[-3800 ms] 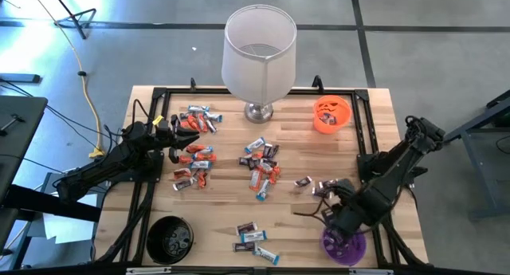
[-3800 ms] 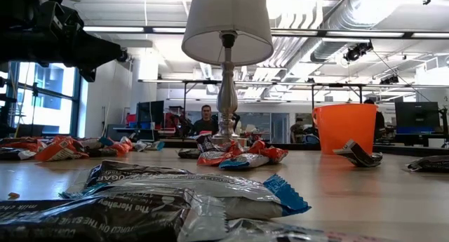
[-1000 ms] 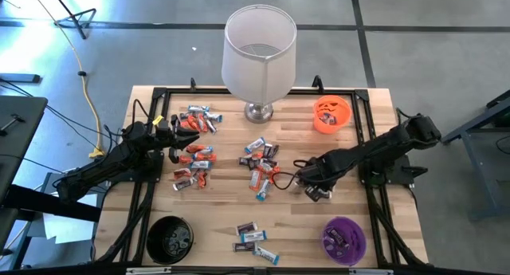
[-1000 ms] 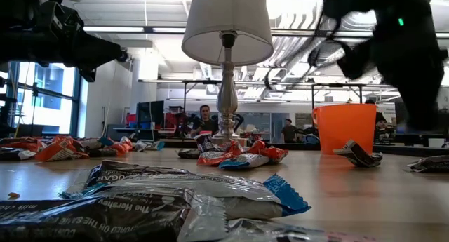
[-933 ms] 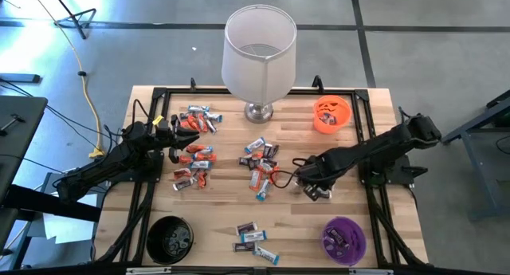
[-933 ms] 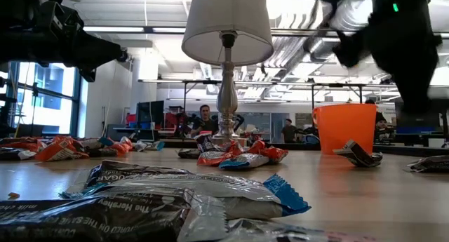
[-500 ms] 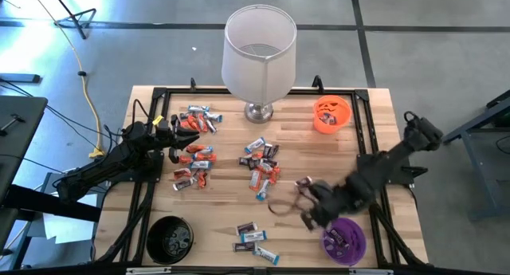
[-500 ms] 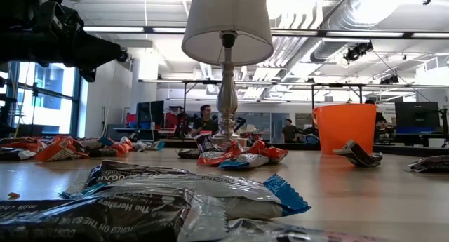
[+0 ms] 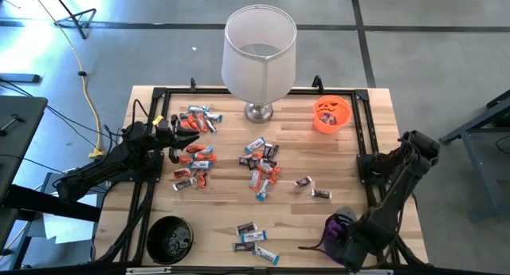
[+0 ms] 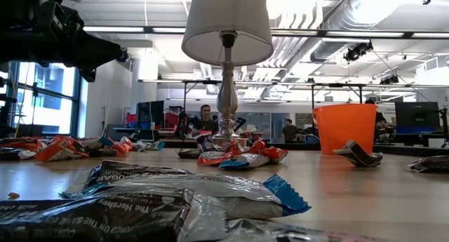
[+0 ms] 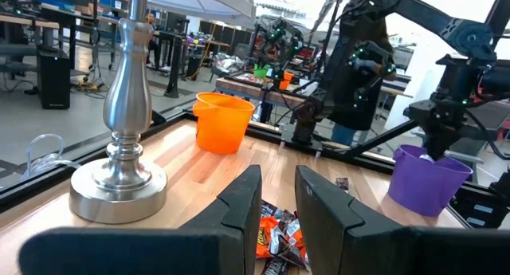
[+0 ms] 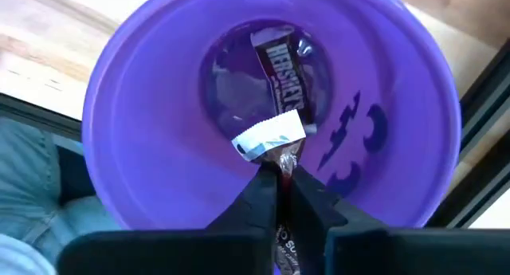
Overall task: Sort candy
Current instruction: Put the brown chocolate bar into the violet bucket
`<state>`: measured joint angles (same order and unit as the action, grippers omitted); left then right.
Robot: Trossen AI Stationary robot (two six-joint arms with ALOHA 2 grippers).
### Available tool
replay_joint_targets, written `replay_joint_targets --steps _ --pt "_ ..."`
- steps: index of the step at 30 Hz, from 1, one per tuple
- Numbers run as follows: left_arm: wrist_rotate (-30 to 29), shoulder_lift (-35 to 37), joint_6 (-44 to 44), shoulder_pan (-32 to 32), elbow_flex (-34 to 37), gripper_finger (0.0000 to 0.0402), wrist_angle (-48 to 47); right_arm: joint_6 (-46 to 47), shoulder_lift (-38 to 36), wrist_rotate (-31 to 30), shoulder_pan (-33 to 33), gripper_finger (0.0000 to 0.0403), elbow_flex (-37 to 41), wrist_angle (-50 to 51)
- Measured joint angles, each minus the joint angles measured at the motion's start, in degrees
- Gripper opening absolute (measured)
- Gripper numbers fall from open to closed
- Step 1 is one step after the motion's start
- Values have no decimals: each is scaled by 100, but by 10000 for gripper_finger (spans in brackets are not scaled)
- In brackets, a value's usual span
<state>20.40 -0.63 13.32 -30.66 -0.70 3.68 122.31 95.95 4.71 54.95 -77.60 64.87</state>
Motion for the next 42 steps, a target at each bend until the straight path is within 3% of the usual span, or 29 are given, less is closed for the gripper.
replay_joint_targets --steps 8,12,20,29,34,37,42 --pt "0 -1 0 0 -1 65 -1 -277 12 -9 -18 112 0 148" --pt "0 0 0 -1 0 64 -1 -275 12 8 -92 136 0 86" --pt "0 -1 0 0 -1 64 -1 -1487 8 23 -703 135 -292 -183" --pt "0 1 0 1 1 64 -1 -3385 6 -34 -1585 133 -664 1240" --pt "0 -1 0 -1 0 65 -1 -3723 6 -794 -1986 133 -664 2486" --pt "0 -1 0 1 -1 65 -1 -4143 6 -1180 -2241 133 -651 2476" --pt "0 0 0 0 -1 65 -1 -4898 6 -1162 -2668 132 -290 2156"
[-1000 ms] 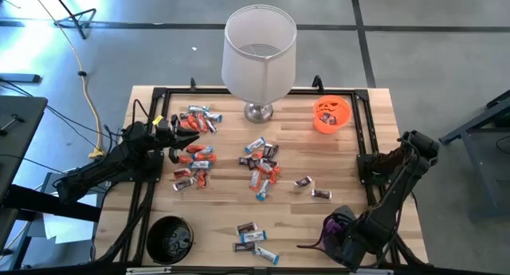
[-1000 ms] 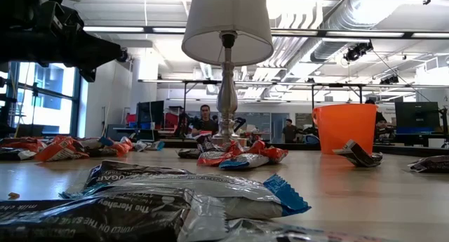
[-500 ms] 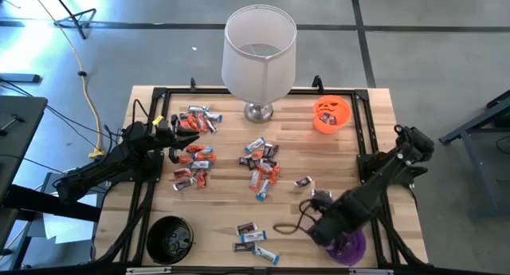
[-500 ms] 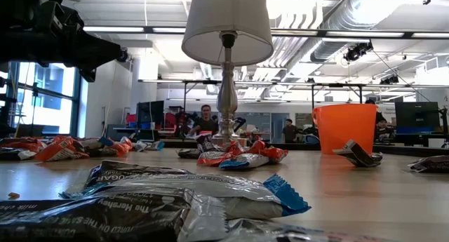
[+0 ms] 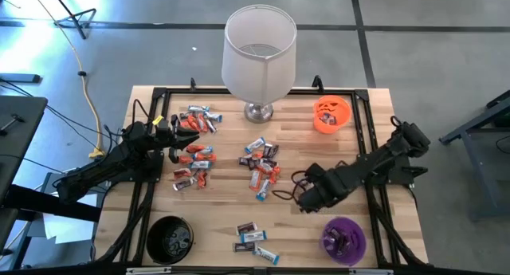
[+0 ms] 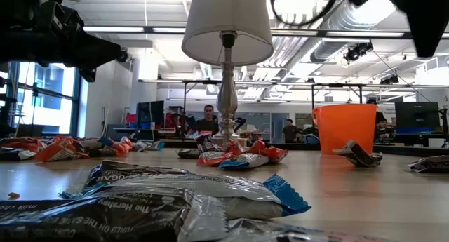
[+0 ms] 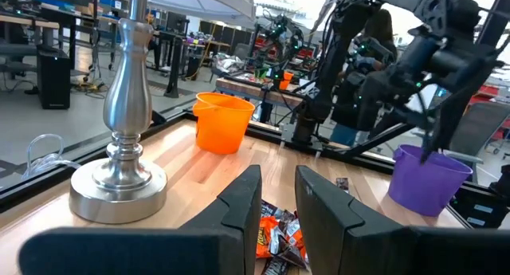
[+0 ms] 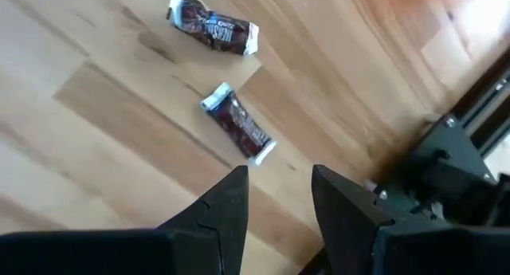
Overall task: Sort candy
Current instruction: Put the brown chocolate bar into the violet bucket
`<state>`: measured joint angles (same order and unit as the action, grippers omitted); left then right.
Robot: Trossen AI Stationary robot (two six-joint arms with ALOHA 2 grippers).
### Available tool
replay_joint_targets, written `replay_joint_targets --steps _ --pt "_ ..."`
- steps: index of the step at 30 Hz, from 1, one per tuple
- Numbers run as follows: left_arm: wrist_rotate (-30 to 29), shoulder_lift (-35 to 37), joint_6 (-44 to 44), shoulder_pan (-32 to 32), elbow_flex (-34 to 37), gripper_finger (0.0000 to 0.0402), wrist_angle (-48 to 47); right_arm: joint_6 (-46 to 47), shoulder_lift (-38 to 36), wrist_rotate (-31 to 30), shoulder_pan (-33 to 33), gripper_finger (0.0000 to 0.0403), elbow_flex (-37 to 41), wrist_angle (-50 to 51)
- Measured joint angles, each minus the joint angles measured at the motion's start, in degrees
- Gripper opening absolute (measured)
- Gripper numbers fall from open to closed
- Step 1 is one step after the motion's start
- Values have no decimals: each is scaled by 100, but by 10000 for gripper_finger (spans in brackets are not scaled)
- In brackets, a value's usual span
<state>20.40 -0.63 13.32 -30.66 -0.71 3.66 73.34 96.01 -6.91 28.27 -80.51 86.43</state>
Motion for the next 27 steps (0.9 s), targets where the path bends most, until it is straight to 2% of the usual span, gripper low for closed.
replay_joint_targets --steps 7,14,18,27 --pt "0 0 0 1 1 65 0 -788 -6 341 -386 132 1013 -422" --pt "0 -1 0 1 0 64 0 -1540 -7 913 -713 132 2061 -1820" --pt "0 1 0 1 1 65 2 -1844 -7 1083 -835 132 2296 -2474" --pt "0 1 0 1 2 65 0 -2135 -9 1402 -889 133 2341 -2817"
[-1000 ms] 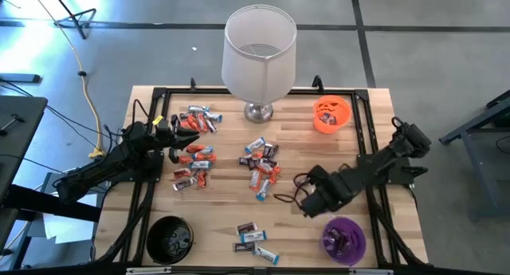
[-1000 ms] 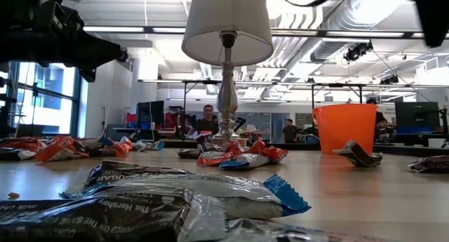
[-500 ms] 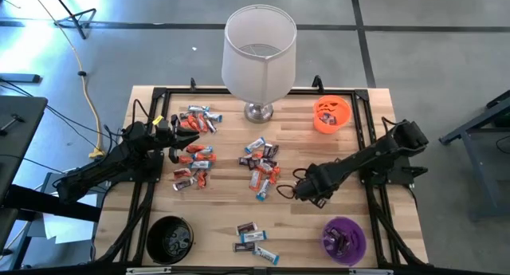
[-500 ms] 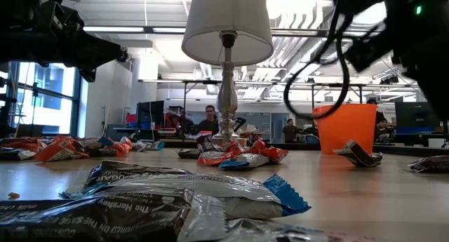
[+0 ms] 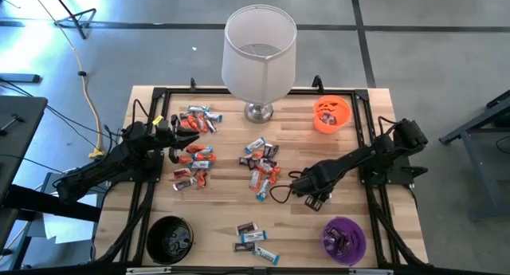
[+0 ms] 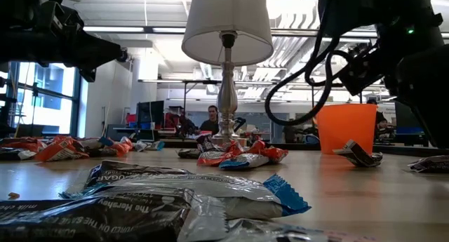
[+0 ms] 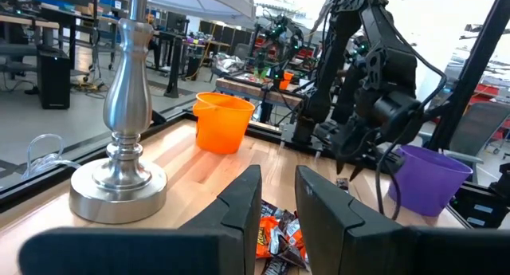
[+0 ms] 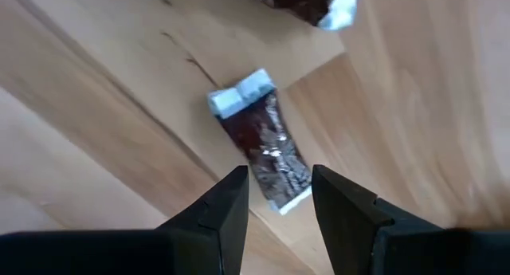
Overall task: Sort candy
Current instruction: Put the brown chocolate bar into the violet bucket
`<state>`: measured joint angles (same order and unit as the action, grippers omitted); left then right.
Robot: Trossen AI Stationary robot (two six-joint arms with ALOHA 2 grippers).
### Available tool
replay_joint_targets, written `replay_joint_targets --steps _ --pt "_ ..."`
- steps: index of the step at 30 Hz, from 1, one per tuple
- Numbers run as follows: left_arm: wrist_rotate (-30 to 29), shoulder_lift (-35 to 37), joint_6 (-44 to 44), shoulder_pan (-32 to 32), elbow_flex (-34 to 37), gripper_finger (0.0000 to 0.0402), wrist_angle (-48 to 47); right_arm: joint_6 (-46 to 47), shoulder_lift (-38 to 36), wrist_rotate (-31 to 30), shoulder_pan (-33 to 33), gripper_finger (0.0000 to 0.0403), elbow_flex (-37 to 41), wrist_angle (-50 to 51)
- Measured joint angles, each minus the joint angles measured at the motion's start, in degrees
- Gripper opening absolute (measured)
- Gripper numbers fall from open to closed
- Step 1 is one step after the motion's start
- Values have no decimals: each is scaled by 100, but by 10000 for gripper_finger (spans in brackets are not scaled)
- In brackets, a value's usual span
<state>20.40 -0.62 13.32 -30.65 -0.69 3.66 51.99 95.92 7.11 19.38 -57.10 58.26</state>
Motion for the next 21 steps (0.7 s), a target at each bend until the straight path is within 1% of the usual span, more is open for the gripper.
replay_joint_targets --steps 6,15,21 --pt "0 -1 0 -1 -1 65 1 -52 -2 2 -6 133 25 -183" --pt "0 0 0 0 -2 64 0 -99 -2 256 -108 133 563 -623" --pt "0 -2 0 -2 0 65 0 -188 -41 436 -232 133 949 -1221"
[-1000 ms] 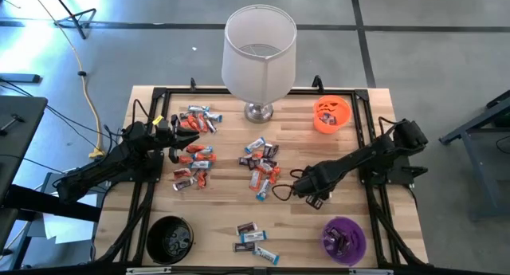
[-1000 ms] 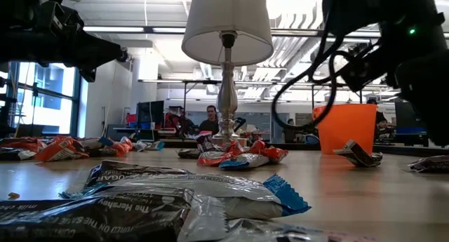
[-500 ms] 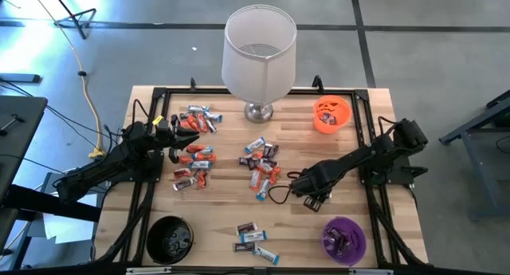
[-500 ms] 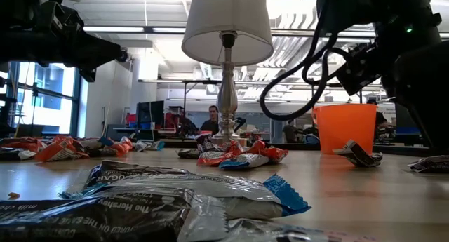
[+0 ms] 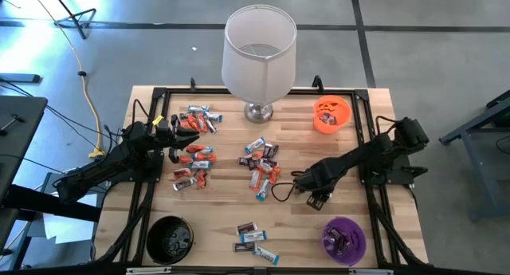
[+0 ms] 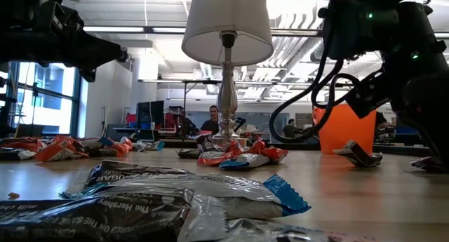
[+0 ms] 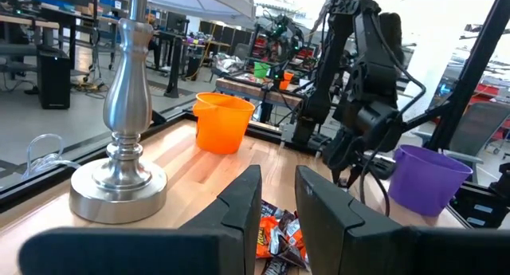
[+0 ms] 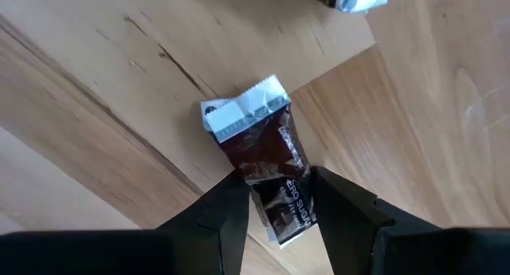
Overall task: Sort candy
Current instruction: Put the brown chocolate bar into the violet bucket
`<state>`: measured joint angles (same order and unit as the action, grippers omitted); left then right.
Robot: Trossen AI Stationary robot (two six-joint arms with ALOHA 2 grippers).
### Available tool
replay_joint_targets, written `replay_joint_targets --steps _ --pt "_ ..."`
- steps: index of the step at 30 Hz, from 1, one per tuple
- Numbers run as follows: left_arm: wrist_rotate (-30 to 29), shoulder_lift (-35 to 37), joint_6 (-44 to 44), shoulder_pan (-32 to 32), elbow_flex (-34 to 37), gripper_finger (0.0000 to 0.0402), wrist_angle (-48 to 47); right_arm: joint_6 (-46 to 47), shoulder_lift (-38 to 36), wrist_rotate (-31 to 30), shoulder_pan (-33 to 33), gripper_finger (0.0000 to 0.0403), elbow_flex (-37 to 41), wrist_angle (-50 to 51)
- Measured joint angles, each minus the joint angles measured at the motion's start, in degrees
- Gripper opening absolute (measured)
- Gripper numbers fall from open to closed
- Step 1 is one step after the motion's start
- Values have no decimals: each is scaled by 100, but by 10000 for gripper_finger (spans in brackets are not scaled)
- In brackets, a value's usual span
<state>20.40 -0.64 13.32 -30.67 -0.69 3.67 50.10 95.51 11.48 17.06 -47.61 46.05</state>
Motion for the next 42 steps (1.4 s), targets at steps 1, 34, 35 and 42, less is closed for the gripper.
replay_joint_targets --steps 1,34,35,42 --pt "0 0 0 1 -2 64 2 21 -3 11 -16 133 41 -63" --pt "0 1 0 0 0 64 1 1730 52 -127 721 3 -2900 2964" --pt "0 0 0 1 -1 64 0 2012 52 -91 880 3 -3031 2967" --pt "0 2 0 2 -2 65 1 4432 50 -388 2159 4 -3623 2970"
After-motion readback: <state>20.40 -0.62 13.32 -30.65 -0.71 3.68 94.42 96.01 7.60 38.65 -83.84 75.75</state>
